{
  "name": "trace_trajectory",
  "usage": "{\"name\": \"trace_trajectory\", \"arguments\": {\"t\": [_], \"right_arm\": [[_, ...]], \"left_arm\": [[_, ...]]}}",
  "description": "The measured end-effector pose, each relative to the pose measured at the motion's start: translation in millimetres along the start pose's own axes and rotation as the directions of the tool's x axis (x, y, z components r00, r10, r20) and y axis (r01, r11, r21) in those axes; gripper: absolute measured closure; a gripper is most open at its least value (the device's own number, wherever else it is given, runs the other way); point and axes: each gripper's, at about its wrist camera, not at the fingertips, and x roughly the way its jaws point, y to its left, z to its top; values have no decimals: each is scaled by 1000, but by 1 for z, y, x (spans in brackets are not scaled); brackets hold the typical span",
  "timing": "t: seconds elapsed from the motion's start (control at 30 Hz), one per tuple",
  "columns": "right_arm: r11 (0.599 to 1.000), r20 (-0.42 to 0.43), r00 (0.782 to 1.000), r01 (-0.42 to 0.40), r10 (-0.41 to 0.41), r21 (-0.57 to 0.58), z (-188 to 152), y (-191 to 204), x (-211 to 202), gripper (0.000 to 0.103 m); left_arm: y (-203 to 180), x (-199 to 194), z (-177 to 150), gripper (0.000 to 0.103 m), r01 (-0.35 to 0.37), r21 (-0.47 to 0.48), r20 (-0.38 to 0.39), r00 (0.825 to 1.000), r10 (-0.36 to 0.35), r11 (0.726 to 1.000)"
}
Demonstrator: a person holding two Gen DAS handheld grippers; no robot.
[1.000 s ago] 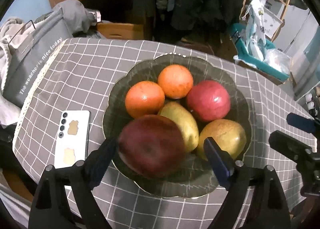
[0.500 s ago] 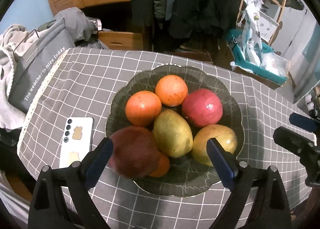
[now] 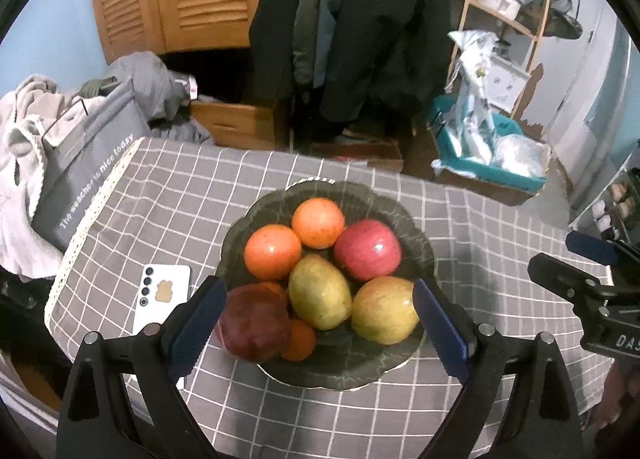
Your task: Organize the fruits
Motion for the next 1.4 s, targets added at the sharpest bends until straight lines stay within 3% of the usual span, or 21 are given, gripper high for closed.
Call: {"name": "trace_trajectory", "arguments": {"t": [0.43,0.7,0.93,1.4], "right_arm": [[998,164,984,66,-68,17,1,-18,-69,15],[993,265,957,118,-119,18,0,-28,-108,14],[986,355,920,167,-167,31,-3,-34,-137,14],[973,417,879,220,-229,71,-11,-51,-161,14]], "left_arm": [[-21,-52,12,4,39,57,124,991,-46,998],[-32,-77,18,1,60,71,203,976,-73,996],[-38,-94,22,1,61,80,248,966,-79,995],[-46,-126,30,1,57,88,337,938,-83,994]]}}
